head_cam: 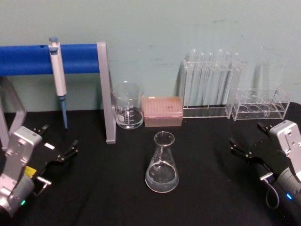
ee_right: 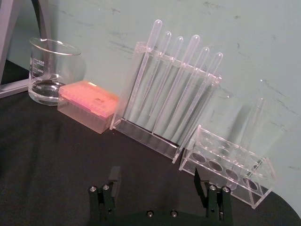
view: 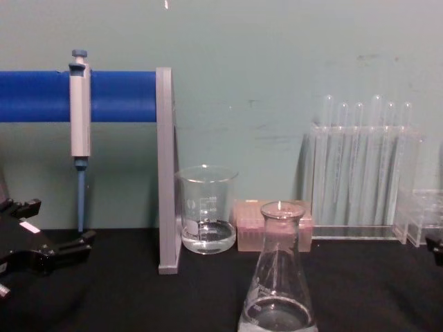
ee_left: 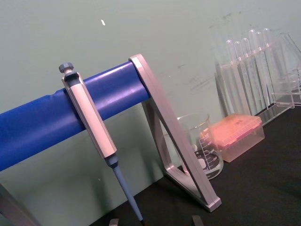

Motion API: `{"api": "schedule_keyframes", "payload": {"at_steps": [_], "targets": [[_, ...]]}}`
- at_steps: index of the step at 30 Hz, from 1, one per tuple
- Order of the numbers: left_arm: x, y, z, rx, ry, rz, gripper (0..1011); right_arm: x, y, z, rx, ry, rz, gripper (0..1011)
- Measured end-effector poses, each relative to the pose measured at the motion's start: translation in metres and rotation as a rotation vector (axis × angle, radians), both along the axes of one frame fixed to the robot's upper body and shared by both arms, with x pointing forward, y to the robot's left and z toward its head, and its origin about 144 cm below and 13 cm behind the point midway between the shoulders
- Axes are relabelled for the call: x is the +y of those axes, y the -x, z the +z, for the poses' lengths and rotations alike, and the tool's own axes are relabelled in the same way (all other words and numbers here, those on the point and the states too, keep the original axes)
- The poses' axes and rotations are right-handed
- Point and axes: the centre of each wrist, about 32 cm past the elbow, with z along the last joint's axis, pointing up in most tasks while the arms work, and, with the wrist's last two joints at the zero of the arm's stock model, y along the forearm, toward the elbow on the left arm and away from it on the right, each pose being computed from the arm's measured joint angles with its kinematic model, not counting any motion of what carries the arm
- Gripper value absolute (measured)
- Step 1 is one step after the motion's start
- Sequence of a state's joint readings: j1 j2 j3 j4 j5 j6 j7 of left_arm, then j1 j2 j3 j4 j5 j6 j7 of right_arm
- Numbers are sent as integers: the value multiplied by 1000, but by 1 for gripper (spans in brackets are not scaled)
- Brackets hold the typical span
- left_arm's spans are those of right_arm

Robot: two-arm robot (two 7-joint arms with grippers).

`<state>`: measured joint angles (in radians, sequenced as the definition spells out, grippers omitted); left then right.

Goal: Grasp the erlenmeyer flask with one hand, shake it three times, then place it back.

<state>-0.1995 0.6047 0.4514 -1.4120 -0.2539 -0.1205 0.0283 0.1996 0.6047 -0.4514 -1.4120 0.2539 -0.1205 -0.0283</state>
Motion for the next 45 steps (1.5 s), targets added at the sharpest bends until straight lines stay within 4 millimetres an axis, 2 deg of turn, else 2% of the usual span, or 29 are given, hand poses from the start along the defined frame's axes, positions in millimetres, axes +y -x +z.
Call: {"api": "schedule_keyframes", "payload": {"at_steps": [32,45], "targets": [[0,0,0,0,0,0,1001,-1,1,1,-3,-14,-3,1000],[0,0,0,0,0,0,1001,1,9,19,-2,-95,95,1000]]}}
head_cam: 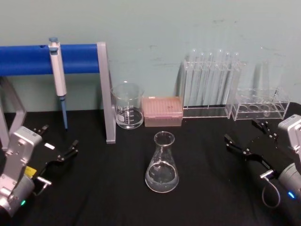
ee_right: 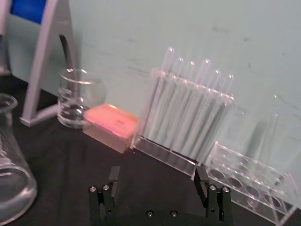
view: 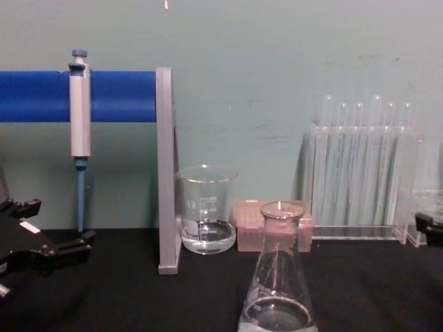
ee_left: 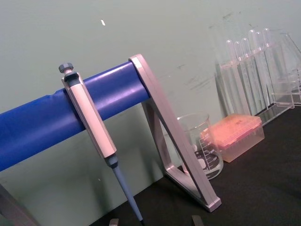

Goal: Grasp the erlenmeyer flask with one hand, shake it three times, then place it back.

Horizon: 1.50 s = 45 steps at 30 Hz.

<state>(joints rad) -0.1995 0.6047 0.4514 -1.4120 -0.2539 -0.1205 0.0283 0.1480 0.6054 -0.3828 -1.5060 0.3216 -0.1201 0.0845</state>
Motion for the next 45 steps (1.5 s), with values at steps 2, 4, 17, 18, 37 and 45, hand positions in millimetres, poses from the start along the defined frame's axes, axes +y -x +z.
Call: {"api": "schedule_keyframes", "payload": {"at_steps": [2,4,17,18,37,45], "targets": [[0,0,0,0,0,0,1001,0,1,2,-2,-7,9,1000],[0,0,0,0,0,0,1001,1,2,6,-8,-19,21,1000],[0,0,0,0,0,0,1001,4,10,16,14,-100,91,1000],[0,0,0,0,0,0,1001,5,10,16,30,-122,107,1000],[0,0,0,0,0,0,1001,7,-5,21,131,-138,384,1000],[0,0,0,0,0,0,1001,14,-12,19,143,-105,429,1000]]}}
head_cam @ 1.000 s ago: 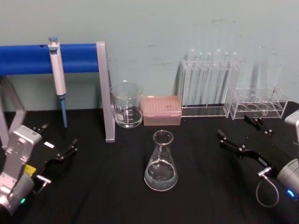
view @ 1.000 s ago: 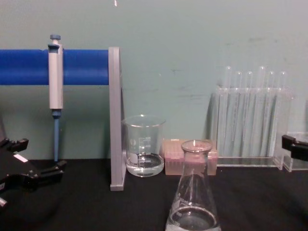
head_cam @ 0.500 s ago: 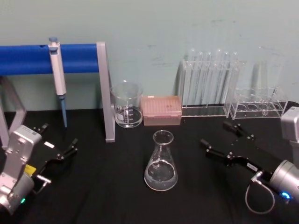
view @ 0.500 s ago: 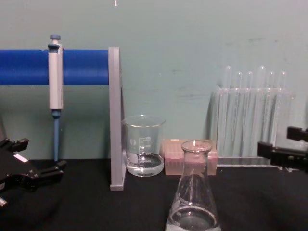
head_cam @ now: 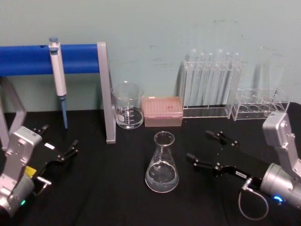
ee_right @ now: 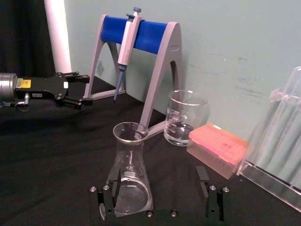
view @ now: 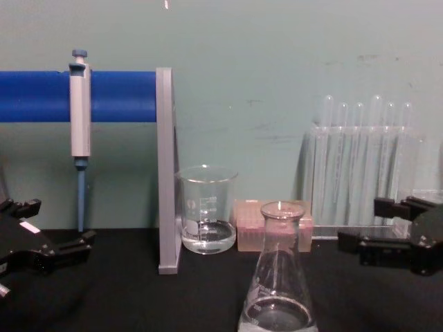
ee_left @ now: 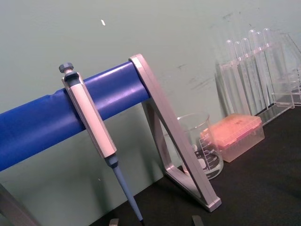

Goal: Grasp the erlenmeyer flask with one hand, shake it three times, then place it back.

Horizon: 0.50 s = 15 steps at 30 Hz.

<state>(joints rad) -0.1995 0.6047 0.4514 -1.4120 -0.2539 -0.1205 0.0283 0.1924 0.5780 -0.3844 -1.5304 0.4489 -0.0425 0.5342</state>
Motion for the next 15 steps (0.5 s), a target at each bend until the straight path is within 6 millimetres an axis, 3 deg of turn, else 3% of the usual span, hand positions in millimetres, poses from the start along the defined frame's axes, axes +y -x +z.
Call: {"api": "schedule_keyframes", "payload": {"at_steps": [15], "targets": [[0,0,0,0,0,0,1001,26,-17,-11,6,-4,70,1000]]}}
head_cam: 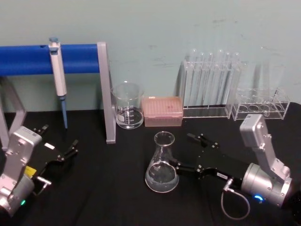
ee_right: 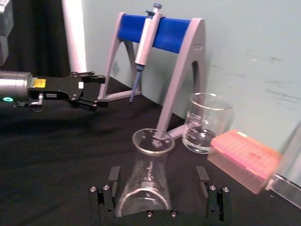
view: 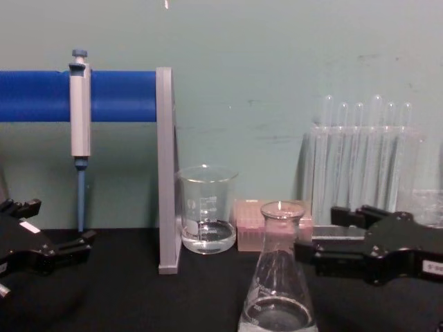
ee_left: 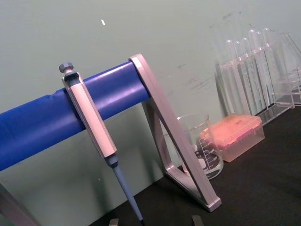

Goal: Grasp the erlenmeyer flask with one hand, shake it three times, then place it back.

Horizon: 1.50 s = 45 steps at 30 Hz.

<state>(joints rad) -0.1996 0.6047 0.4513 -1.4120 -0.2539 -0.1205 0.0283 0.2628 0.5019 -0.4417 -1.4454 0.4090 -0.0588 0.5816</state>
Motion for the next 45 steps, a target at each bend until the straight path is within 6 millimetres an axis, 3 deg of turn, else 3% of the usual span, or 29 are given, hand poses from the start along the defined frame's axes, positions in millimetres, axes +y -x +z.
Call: {"api": "schedule_keyframes", "payload": {"at_steps": [21,45], "targets": [[0,0,0,0,0,0,1001,29,-20,-10,-1,-11,51,1000],[0,0,0,0,0,0,1001,37,-30,-15,5,-29,21,1000]]}}
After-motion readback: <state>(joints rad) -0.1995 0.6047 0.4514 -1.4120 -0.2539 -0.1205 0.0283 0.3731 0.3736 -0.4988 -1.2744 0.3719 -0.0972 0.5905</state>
